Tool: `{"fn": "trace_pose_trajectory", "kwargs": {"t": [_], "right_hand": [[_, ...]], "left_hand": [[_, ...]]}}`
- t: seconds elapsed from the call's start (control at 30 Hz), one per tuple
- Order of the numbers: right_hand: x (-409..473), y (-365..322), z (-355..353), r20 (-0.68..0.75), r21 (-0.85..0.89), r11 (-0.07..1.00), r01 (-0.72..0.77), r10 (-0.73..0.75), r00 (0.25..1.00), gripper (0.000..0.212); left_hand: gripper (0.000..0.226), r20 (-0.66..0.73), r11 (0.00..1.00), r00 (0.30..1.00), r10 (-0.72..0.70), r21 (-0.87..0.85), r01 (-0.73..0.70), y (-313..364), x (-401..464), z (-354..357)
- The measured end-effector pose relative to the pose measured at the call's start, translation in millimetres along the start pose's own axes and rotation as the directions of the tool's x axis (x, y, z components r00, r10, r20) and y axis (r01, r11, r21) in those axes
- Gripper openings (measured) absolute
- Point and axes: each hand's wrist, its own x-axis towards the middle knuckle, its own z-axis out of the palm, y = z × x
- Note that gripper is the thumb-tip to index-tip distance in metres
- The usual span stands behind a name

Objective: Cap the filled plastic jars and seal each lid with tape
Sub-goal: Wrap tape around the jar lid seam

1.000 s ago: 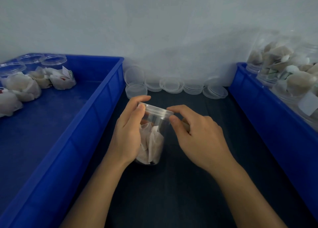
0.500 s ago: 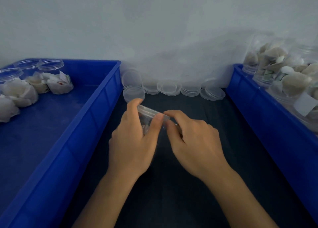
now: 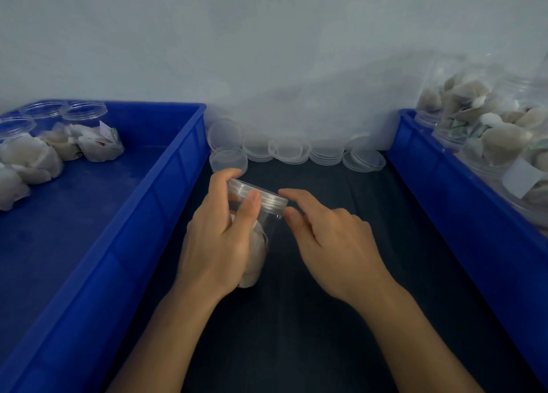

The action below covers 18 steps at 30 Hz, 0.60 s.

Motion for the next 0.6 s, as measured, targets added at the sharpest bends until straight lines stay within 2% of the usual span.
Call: {"fn": "trace_pose_trajectory", "kwargs": {"t": [0.23, 0.33, 0.47, 0.6], "right_hand": [[-1.3, -2.9, -4.3, 0.007, 0.018, 1.000, 0.005, -0.005, 1.000, 0.041], [-1.5, -3.3, -4.8, 0.001, 0.075, 0.997, -0.001, 0.001, 1.000, 0.040], [-3.6, -4.7, -3.9, -0.014, 0.110, 0.994, -0.016, 0.018, 1.000, 0.040], [-5.0, -6.8, -1.1, -0.068, 0.053, 0.998, -0.028, 0.032, 0.997, 0.041]], "left_hand": [[0.041, 0.058, 0.980, 0.998, -0.022, -0.197, 0.033, 0.2, 3.3, -2.9], [0.044, 0.087, 0.977, 0.995, -0.047, -0.205, 0.065, -1.4, 2.8, -3.9], [0.061, 0.029, 0.999, 0.999, -0.024, -0.037, 0.025, -2.6, 1.4, -2.6], [0.047, -0.139, 0.978, 0.987, 0.082, 0.203, -0.053, 3.3, -2.6, 2.5]]}}
